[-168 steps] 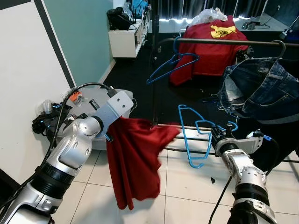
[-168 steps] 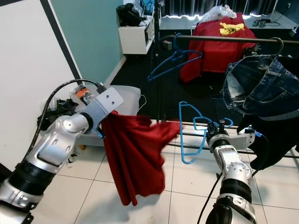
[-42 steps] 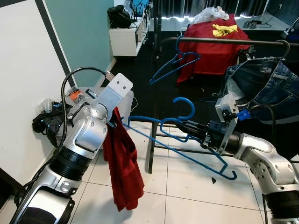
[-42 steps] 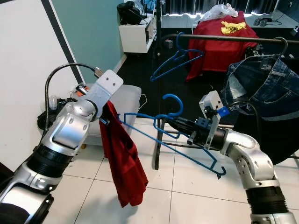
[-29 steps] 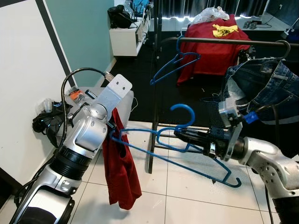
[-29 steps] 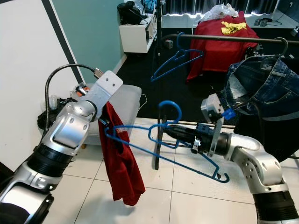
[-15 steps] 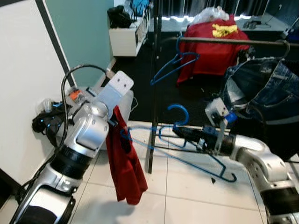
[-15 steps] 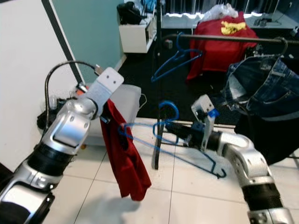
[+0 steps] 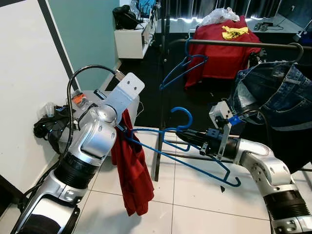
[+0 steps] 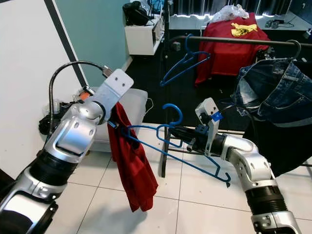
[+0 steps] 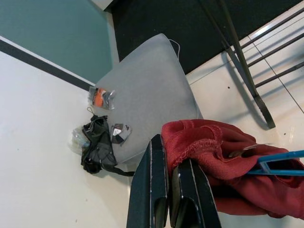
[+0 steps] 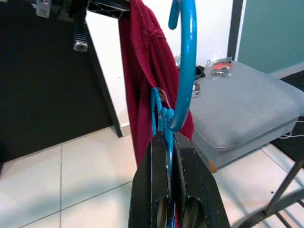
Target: Hang hanger
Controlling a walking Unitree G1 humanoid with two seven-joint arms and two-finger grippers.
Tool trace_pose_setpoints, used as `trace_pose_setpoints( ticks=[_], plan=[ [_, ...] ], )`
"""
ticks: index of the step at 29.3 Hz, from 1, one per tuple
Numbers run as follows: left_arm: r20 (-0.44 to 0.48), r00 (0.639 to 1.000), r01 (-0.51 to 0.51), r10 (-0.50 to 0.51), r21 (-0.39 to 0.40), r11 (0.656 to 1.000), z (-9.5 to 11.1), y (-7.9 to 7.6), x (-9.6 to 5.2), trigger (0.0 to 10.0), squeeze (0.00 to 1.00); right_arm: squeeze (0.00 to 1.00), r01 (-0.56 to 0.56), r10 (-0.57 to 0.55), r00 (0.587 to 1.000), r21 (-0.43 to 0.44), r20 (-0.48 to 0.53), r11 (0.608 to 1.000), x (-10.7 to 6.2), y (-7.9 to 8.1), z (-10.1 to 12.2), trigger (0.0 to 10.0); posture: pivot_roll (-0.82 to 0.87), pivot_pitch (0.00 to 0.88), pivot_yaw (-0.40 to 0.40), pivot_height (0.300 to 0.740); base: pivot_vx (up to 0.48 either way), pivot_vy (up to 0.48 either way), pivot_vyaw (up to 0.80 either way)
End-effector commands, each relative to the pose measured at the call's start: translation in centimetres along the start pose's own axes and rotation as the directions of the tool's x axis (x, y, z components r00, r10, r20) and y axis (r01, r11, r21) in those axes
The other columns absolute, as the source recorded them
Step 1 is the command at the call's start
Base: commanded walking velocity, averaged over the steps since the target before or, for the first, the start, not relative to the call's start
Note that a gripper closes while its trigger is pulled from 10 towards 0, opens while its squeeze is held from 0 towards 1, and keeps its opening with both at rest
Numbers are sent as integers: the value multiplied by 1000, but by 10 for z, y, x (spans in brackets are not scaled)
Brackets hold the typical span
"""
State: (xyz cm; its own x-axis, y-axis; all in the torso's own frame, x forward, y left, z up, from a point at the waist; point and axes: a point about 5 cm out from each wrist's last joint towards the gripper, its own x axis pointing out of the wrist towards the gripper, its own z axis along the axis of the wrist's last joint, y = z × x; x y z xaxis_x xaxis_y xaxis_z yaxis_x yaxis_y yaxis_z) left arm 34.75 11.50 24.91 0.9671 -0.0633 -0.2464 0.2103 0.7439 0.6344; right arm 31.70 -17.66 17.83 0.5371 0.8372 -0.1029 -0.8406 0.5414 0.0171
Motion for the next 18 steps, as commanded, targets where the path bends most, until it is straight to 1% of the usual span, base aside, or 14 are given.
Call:
trace_pose_setpoints(
  ticks=[1, 3, 4, 5, 6, 7, 8, 10, 11, 14, 16, 18],
  plan=[
    [10, 1000, 9, -9, 4, 1000, 2, -1, -2, 10000, 0, 0, 10, -10, 1000, -50, -13, 999, 3, -1, 1, 10000, 9, 27, 34, 740, 0, 0, 0],
    [10, 1000, 9, -9, 4, 1000, 2, -1, -2, 10000, 0, 0, 10, -10, 1000, -50, -13, 999, 3, -1, 1, 10000, 9, 27, 34, 740, 0, 0, 0],
    [19, 1000, 16, -16, 10, 1000, 4, -1, -3, 10000, 0, 0, 55, -61, 997, -116, -41, 992, 4, -7, 0, 10000, 9, 30, 37, 740, 0, 0, 0],
    [19, 1000, 16, -16, 10, 1000, 4, -1, -3, 10000, 0, 0, 55, -61, 997, -116, -41, 992, 4, -7, 0, 10000, 9, 30, 37, 740, 0, 0, 0],
    [26, 999, 24, -25, 16, 1000, 4, -1, -3, 10000, 0, 0, 98, -109, 993, -182, -50, 978, 6, -12, 1, 10000, 8, 34, 38, 740, 0, 0, 0],
    [26, 999, 24, -25, 16, 1000, 4, -1, -3, 10000, 0, 0, 98, -109, 993, -182, -50, 978, 6, -12, 1, 10000, 8, 34, 38, 740, 0, 0, 0],
    [31, 999, 30, -31, 22, 999, 5, -1, -3, 10000, 0, 0, 116, -129, 991, -221, -45, 968, 8, -15, 4, 10000, 8, 35, 37, 740, 0, 0, 0],
    [31, 999, 30, -31, 22, 999, 5, -1, -3, 10000, 0, 0, 116, -129, 991, -221, -45, 968, 8, -15, 4, 10000, 8, 35, 37, 740, 0, 0, 0],
    [34, 999, 34, -35, 25, 999, 5, -1, -3, 10000, 0, 0, 125, -137, 990, -246, -32, 961, 11, -16, 8, 10000, 7, 36, 36, 740, 0, 0, 0],
    [46, 998, 42, -44, 31, 999, 6, -2, -4, 10000, 0, 0, 95, -104, 994, -249, -23, 964, 14, -14, 10, 10000, 5, 40, 35, 740, 0, 0, 0],
    [46, 998, 42, -44, 31, 999, 6, -2, -4, 10000, 0, 0, 95, -104, 994, -249, -23, 964, 14, -14, 10, 10000, 5, 40, 35, 740, 0, 0, 0],
    [71, 995, 63, -66, 42, 997, 8, -5, -5, 10000, 0, 0, 67, -79, 996, -268, -35, 961, 16, -12, 10, 10000, 6, 42, 34, 740, 0, 0, 0]
  ],
)
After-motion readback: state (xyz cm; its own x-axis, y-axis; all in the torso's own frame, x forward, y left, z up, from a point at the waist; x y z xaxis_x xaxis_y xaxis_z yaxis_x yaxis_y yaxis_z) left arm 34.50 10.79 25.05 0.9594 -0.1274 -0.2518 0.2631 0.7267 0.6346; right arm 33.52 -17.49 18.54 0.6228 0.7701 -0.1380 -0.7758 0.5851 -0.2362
